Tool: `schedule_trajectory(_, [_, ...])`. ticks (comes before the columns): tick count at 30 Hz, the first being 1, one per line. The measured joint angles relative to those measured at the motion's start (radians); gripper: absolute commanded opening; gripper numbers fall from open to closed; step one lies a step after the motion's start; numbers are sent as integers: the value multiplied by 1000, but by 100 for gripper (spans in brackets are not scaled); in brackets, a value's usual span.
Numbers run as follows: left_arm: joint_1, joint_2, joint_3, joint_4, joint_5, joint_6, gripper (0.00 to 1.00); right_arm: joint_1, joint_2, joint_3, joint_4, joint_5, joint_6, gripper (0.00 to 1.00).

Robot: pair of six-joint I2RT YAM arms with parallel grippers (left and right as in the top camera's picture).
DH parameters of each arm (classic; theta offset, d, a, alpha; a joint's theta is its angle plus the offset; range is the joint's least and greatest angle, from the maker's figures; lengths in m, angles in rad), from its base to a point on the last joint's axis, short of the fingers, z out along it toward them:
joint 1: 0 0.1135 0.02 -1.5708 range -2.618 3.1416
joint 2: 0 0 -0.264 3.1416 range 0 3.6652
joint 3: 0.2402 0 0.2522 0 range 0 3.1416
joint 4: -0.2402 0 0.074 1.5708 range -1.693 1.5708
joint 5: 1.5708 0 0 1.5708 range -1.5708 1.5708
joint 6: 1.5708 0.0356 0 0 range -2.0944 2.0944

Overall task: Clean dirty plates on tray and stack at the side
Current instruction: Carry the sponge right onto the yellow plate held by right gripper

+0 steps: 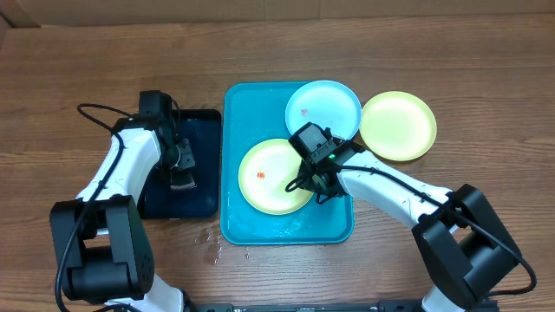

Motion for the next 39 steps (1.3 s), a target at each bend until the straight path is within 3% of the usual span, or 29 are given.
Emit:
schedule_trajectory(5, [0,0,-41,47,0,-2,22,0,0,0,0,0,0,37])
schedule_trajectory(7, [0,0,-56,60,0,-3,18,0,0,0,0,1,0,38])
schedule_trajectory(9, [0,0,-60,67,0,-6,4,0,0,0,0,0,0,38])
schedule_trajectory(14, [0,0,-60,68,0,-7,4,0,0,0,0,0,0,37])
schedule_trajectory(18, [0,0,-43,8,1,-6,4,0,0,0,-2,-2,-2,18])
schedule_trajectory(22, [0,0,43,-92,1,0,4,0,0,0,-4,-11,1,16])
schedule_trajectory(25, [0,0,149,-155,1,2,4,0,0,0,-4,-19,1,4])
schedule_trajectory(31, [0,0,333,-261,32,25,4,0,0,0,8,-29,-10,4])
schedule_trajectory(39, [-69,0,370,-281,184,76,4,0,0,0,31,-31,-54,4])
